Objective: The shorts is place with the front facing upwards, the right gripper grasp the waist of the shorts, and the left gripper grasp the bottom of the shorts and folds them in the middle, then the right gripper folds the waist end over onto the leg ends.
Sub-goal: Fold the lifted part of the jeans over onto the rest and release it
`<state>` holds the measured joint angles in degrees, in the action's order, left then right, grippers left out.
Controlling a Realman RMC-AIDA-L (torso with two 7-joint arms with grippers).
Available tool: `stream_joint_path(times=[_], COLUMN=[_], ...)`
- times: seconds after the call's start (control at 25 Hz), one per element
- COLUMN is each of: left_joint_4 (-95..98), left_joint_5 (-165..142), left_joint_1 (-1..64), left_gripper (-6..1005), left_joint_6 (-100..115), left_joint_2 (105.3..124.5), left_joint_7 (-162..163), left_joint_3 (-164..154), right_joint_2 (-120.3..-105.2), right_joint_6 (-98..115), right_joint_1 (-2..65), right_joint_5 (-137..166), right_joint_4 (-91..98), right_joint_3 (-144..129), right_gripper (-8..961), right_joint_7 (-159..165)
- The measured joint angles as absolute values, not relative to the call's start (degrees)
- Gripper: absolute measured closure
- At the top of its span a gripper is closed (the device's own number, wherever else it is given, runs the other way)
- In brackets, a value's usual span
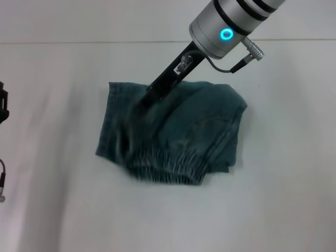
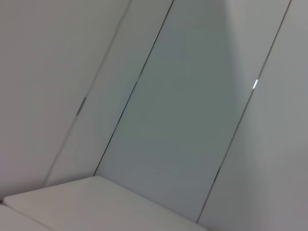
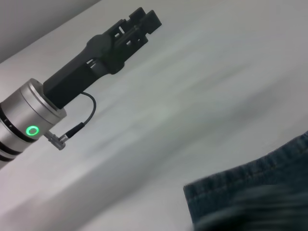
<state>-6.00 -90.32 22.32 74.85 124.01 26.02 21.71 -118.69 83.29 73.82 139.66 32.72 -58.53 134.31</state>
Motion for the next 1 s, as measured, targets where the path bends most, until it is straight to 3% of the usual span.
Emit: stream_joint_path(times=[0.6, 1.0], left_joint_4=[-4.7, -4.7], left_joint_5=[-90.4, -90.4], left_joint_1=[22.4, 22.5], left_gripper=[490, 490], left_joint_6=[74.2, 72.3], left_joint_2=[124.01, 124.01], left_joint_7=[28.6, 28.6], left_joint_3=[21.1, 20.9], right_joint_2=[-117.89, -119.76], right_joint_6=[92.4, 99.3], right_joint_1=[72.1, 66.4], right_joint_5=[142.8, 148.8], right_joint_4=[39.7, 48.4], right_joint_3=[-59.4, -68.8], right_gripper=[129, 138], right_joint_7=[131.8, 125.8])
